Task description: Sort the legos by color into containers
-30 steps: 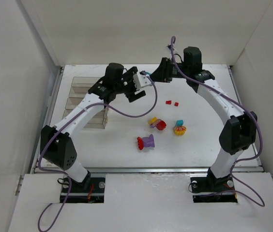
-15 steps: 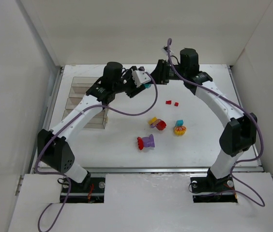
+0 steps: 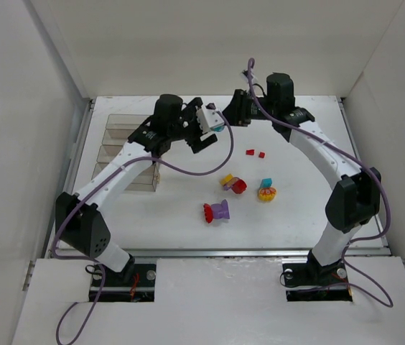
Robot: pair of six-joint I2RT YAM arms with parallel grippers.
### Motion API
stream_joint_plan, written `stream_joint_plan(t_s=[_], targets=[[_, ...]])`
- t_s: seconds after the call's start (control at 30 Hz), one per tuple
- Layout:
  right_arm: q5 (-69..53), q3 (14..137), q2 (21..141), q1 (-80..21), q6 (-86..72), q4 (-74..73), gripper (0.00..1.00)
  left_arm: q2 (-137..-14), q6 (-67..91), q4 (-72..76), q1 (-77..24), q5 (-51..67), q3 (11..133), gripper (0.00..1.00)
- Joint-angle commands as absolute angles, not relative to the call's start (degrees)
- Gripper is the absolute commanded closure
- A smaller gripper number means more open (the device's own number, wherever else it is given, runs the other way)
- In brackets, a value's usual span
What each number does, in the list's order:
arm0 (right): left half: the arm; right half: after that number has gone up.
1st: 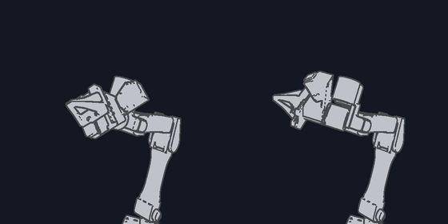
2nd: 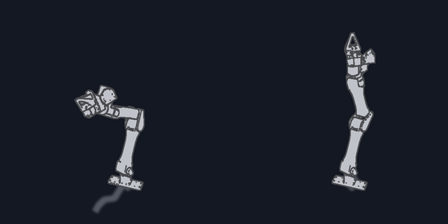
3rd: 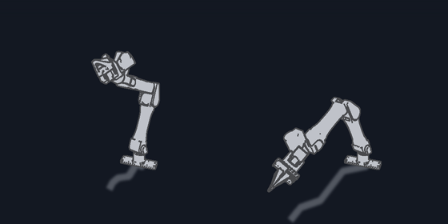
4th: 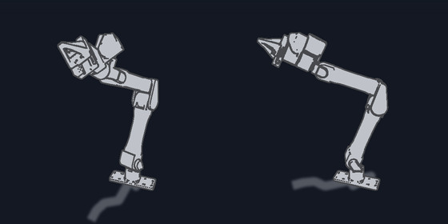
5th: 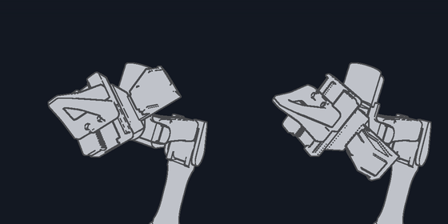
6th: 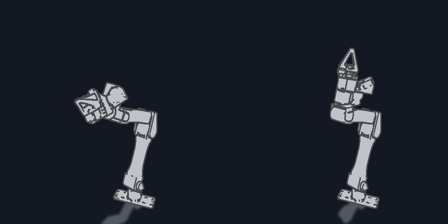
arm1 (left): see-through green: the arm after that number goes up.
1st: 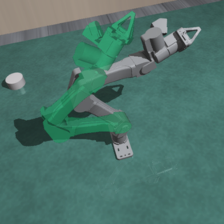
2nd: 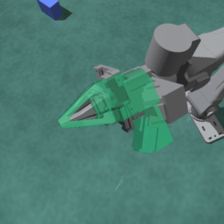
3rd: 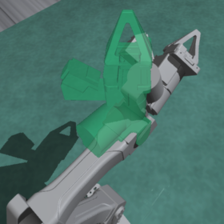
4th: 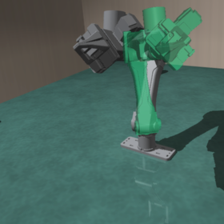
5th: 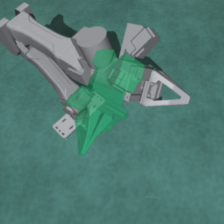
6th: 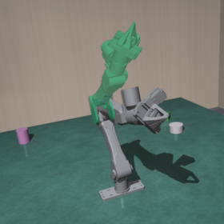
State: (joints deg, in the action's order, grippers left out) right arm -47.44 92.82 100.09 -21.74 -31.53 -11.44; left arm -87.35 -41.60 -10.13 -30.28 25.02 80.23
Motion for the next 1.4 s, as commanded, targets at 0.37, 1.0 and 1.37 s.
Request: stream_joint_plan(t_s=[0.37, 1.0, 1.37], targets=[[-47.37, 92.46, 97.29, -21.88, -30.94, -9.4, 1.0, -82.79, -43.61, -13.89, -30.15, 26.98, 80.42, 0.47], [-45.35, 88.34, 93.87, -19.78, -30.94, -9.4, 1.0, -81.57, -39.9, -14.85, -30.15, 20.48, 78.23, 1.0], [-45.35, 87.28, 93.34, -17.93, -30.94, -9.4, 1.0, -79.98, -39.9, -15.38, -30.15, 19.95, 75.67, 1.0]])
